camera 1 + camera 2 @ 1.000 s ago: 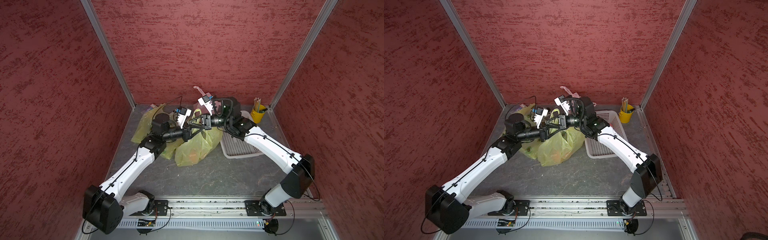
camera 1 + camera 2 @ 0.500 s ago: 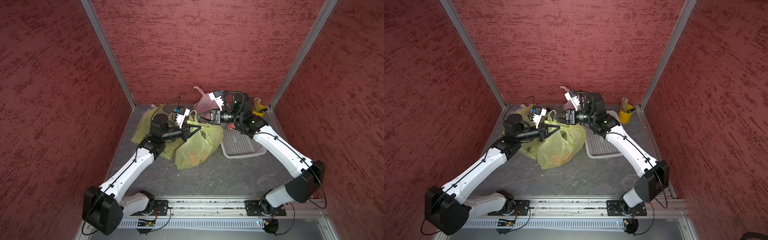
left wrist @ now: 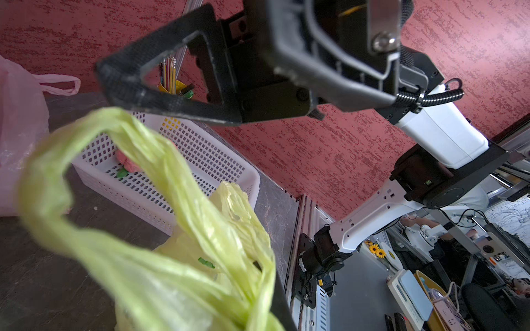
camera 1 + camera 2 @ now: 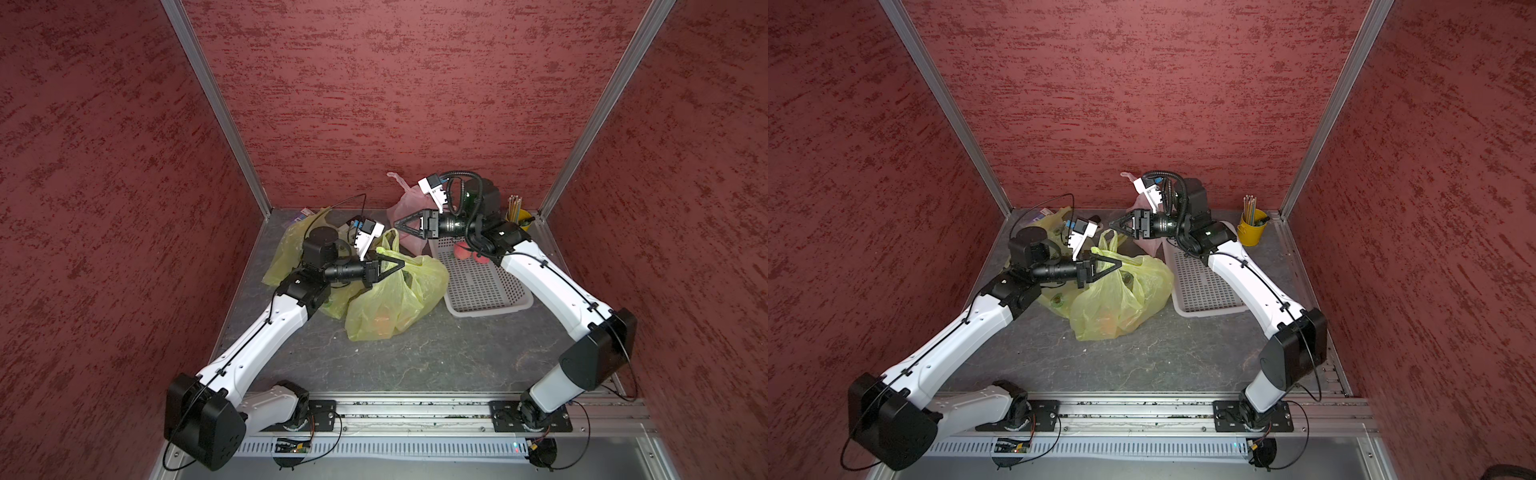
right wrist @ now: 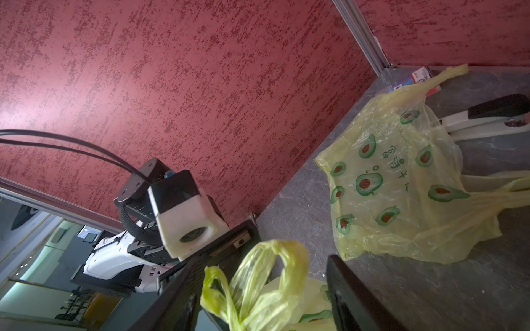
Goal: Place the peach into a plastic bag & tie a knot
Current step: Cross the plastic bag at the center of the board.
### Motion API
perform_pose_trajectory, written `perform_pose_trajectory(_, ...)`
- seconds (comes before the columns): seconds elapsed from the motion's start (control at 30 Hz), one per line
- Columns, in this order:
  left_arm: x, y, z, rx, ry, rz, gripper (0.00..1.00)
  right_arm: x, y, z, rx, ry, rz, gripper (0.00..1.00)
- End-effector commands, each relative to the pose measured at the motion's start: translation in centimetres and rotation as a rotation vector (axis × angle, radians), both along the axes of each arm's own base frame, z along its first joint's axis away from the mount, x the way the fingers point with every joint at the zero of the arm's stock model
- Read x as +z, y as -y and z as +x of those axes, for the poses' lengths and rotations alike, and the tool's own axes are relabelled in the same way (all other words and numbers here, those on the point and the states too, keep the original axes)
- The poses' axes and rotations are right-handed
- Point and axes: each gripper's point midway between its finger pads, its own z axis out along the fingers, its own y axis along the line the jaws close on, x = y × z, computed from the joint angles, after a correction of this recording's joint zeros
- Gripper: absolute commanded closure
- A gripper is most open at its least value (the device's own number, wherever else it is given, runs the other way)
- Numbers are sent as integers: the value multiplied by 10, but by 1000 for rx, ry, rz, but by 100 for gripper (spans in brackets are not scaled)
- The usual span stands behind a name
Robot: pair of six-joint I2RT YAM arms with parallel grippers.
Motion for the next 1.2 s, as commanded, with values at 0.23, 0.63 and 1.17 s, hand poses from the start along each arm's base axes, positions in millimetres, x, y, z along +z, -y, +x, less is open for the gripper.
perform_pose_trajectory(0.23, 11, 9, -3, -48, 17, -3, 100, -4, -11, -10, 88, -24, 49, 48)
perform_pose_trajectory(0.63, 3, 9, -2, -47, -9, 12, 99, 5, -6, -15, 69, 1, 70, 100)
perform_pose_trajectory(1.17, -28, 6, 10, -14, -83, 31, 76, 15, 11, -17, -22, 48, 68, 100)
